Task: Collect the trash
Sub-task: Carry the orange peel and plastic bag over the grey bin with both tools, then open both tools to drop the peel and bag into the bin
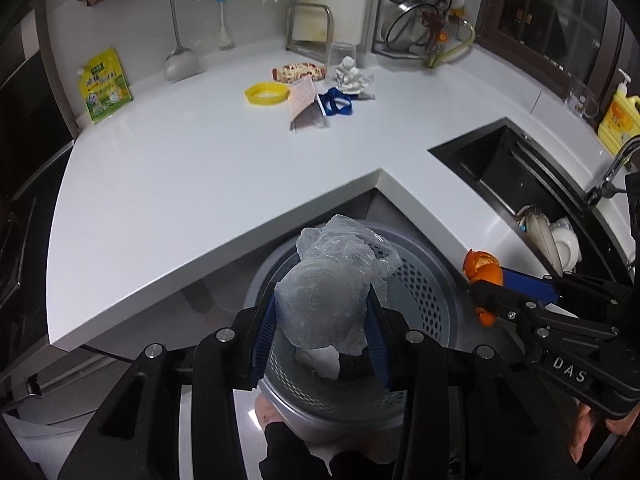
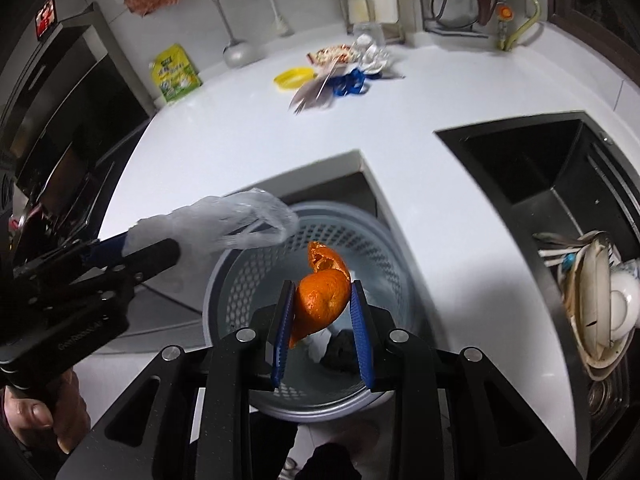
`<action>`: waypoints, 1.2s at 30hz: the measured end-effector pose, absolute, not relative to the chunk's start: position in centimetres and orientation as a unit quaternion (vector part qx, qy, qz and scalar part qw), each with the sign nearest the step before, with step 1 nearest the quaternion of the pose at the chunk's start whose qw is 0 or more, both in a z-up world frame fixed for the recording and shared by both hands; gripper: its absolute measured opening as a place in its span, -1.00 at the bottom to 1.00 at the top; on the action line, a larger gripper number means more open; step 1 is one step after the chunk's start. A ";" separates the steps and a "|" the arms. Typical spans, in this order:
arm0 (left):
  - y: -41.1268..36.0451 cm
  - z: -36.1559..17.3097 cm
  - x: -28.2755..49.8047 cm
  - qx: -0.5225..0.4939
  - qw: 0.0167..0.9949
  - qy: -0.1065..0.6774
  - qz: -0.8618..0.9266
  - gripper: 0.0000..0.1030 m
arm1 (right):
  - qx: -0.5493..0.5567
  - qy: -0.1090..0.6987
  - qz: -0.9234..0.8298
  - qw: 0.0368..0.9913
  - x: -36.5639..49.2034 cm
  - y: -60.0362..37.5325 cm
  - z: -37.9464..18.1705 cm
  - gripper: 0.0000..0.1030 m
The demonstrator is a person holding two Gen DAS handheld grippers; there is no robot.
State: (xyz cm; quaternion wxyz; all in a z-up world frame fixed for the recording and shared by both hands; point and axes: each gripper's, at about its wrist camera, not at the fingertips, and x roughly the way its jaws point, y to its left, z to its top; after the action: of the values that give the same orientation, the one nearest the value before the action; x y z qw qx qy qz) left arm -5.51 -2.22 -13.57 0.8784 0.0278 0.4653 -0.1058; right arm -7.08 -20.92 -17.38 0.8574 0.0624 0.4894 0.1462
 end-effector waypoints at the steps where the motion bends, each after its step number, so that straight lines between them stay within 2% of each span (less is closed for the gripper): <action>1: -2.3 -13.8 -5.6 0.029 0.878 0.467 -0.106 -0.22 | 0.062 0.494 0.146 0.855 -7.1 -20.9 -17.7 -0.47; 13: -1.8 -14.9 -5.2 0.014 0.865 0.492 -0.097 -0.21 | 0.074 0.538 0.152 0.826 -6.3 -20.7 -20.6 -0.47; 22: -1.4 -14.9 -4.9 0.004 0.863 0.498 -0.082 -0.13 | 0.074 0.536 0.154 0.827 -6.0 -20.9 -20.5 -0.43; 23: -1.3 -14.9 -4.8 0.003 0.863 0.498 -0.081 -0.11 | 0.076 0.536 0.154 0.827 -6.0 -21.0 -20.5 -0.40; 25: -1.2 -14.9 -4.8 0.001 0.863 0.499 -0.079 0.05 | 0.080 0.535 0.153 0.827 -6.1 -21.2 -20.5 -0.26; 27: -1.1 -14.8 -4.8 -0.003 0.863 0.499 -0.075 0.27 | 0.087 0.529 0.149 0.831 -6.1 -21.6 -20.2 0.11; 36: -0.6 -14.5 -4.9 -0.009 0.866 0.496 -0.062 0.42 | 0.094 0.529 0.144 0.831 -6.1 -22.2 -20.3 0.11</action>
State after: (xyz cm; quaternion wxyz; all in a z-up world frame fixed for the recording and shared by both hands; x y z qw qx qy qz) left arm -4.87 -0.61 -14.47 0.8661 -0.0093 0.4958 -0.0623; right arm -6.11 -22.24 -20.29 0.8312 0.0945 0.5287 0.1436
